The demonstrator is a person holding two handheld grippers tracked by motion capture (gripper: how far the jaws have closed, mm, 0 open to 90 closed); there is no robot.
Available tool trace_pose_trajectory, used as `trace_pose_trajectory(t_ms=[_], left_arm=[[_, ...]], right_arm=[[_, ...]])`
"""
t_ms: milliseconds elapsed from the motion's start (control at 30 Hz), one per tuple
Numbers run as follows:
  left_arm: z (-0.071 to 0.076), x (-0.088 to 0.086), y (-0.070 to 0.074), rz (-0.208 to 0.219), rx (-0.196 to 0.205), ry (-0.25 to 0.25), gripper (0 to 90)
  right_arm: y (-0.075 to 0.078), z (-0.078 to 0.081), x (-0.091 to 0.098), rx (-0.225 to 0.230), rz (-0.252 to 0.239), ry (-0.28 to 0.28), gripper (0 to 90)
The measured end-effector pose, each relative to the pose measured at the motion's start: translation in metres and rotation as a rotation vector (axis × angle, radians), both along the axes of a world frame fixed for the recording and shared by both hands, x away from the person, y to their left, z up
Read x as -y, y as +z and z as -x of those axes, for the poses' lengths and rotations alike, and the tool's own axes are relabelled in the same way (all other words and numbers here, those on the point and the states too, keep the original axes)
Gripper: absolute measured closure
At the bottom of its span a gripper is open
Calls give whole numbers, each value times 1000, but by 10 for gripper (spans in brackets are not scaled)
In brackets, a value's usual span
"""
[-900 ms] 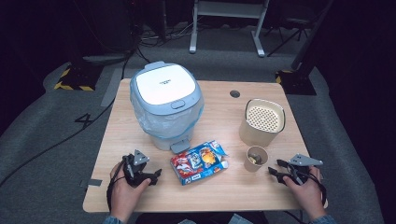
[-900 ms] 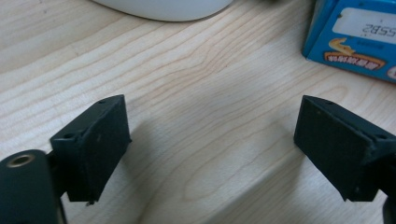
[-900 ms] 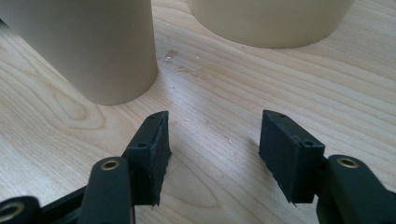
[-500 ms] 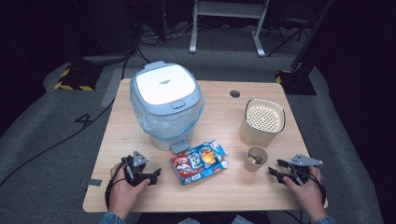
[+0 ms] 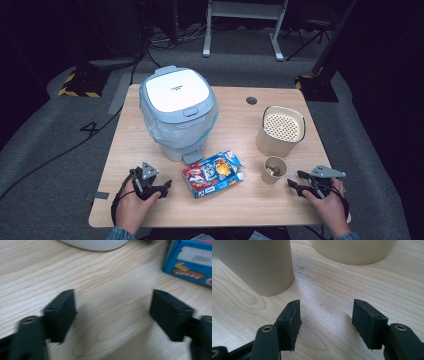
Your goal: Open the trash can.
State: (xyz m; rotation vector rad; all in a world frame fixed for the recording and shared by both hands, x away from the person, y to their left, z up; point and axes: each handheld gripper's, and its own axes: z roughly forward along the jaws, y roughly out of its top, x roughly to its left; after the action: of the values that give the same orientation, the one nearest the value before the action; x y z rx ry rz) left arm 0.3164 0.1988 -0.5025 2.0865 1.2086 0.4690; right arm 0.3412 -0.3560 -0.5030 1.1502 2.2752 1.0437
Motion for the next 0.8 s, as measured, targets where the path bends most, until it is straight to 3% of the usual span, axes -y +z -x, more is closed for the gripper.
trace_pose_trajectory(t_ms=[67, 100, 167, 333, 400, 433, 467, 500, 633, 700, 800], left_arm=[[0, -1, 2, -1, -10, 0, 340], [2, -1, 4, 14, -26, 10, 420], [3, -4, 10, 61, -15, -10, 448], [5, -8, 20, 86, -6, -47, 488], [6, -10, 28, 111, 3, -98, 497], [6, -10, 28, 111, 3, -98, 497], [8, -10, 36, 129, 6, -148, 491], [9, -10, 39, 129, 5, -164, 490], [10, -11, 50, 134, 10, -187, 509], [10, -10, 63, 138, 21, -219, 511], [9, -9, 69, 150, 29, -267, 516]], right_arm=[[0, 0, 0, 0, 0, 0, 402], [0, 0, 0, -1, -1, 0, 402], [0, 0, 0, -1, -2, 1, 402], [0, 0, 0, -2, -3, 2, 402], [0, 0, 0, -1, -2, 2, 401], [0, 0, 0, -1, -3, 2, 402], [0, 0, 0, -1, -3, 2, 401], [0, 0, 0, -1, -3, 2, 401], [0, 0, 0, -1, -2, 2, 402], [0, 0, 0, -2, -3, 2, 401], [0, 0, 0, -2, -3, 2, 402]])
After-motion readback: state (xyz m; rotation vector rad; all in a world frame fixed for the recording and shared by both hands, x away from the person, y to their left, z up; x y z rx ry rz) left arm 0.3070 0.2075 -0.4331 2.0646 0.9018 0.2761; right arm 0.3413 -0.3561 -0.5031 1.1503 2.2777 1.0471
